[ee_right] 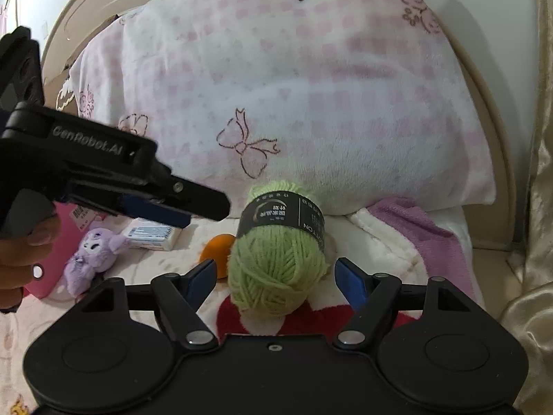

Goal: Organize objects
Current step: 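Close the right gripper on the green yarn ball's black band, then lift the yarn ball and carry it over the pink box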

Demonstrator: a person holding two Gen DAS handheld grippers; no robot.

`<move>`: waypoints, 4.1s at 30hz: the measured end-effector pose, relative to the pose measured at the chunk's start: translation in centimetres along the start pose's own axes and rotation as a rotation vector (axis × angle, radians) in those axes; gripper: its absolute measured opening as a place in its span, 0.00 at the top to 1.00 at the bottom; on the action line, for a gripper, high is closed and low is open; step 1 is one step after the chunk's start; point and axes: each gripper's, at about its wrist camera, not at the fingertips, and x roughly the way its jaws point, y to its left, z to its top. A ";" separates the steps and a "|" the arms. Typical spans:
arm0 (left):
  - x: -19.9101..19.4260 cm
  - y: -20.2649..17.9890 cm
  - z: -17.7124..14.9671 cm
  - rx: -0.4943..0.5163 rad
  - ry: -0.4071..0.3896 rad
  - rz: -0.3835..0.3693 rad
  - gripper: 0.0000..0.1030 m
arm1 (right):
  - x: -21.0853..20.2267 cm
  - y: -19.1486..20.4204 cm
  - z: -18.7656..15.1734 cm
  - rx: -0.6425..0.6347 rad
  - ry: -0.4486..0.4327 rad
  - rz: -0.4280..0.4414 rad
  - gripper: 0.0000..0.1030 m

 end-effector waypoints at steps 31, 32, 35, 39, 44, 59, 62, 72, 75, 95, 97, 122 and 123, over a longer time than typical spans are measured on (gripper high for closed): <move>5.7 -2.7 -1.6 -0.004 -0.016 0.087 0.45 | 3.5 -3.1 -2.3 0.075 -0.042 0.124 0.25; 6.0 -2.7 -1.7 -0.005 -0.016 0.090 0.45 | 3.6 -3.0 -2.2 0.071 -0.037 0.116 0.25; 6.7 -2.5 -2.0 -0.029 -0.010 0.086 0.46 | 4.0 -3.1 -2.3 0.076 -0.011 0.096 0.33; 7.0 -2.9 -2.5 -0.004 0.005 0.095 0.47 | 3.9 -2.6 -2.2 0.067 0.018 0.073 0.41; 6.3 -3.0 -3.1 -0.041 0.007 0.068 0.49 | 2.3 -1.9 -2.5 0.038 0.010 0.053 0.51; 1.4 -5.1 -6.3 -0.023 0.135 0.027 0.51 | -3.6 2.1 -4.0 0.084 0.088 0.021 0.53; -0.8 -4.2 -7.0 -0.054 0.133 0.010 0.51 | -4.4 3.7 -3.5 0.068 0.100 0.015 0.53; -5.7 -0.7 -9.4 -0.138 0.161 0.055 0.51 | -5.7 8.1 -4.9 0.037 0.165 0.177 0.51; -6.7 0.3 -10.3 -0.145 0.175 0.073 0.51 | -5.6 9.7 -5.5 0.012 0.182 0.191 0.51; -16.2 3.5 -11.4 -0.151 0.229 0.160 0.51 | -7.9 18.1 -3.8 -0.033 0.263 0.349 0.50; -17.5 3.9 -11.0 -0.158 0.230 0.155 0.51 | -8.1 18.9 -3.1 -0.029 0.272 0.357 0.50; -28.3 5.6 -7.8 -0.105 0.108 0.165 0.51 | -10.7 26.6 2.4 -0.112 0.182 0.371 0.50; -28.7 5.7 -7.8 -0.097 0.100 0.168 0.51 | -10.6 27.0 2.6 -0.114 0.177 0.373 0.50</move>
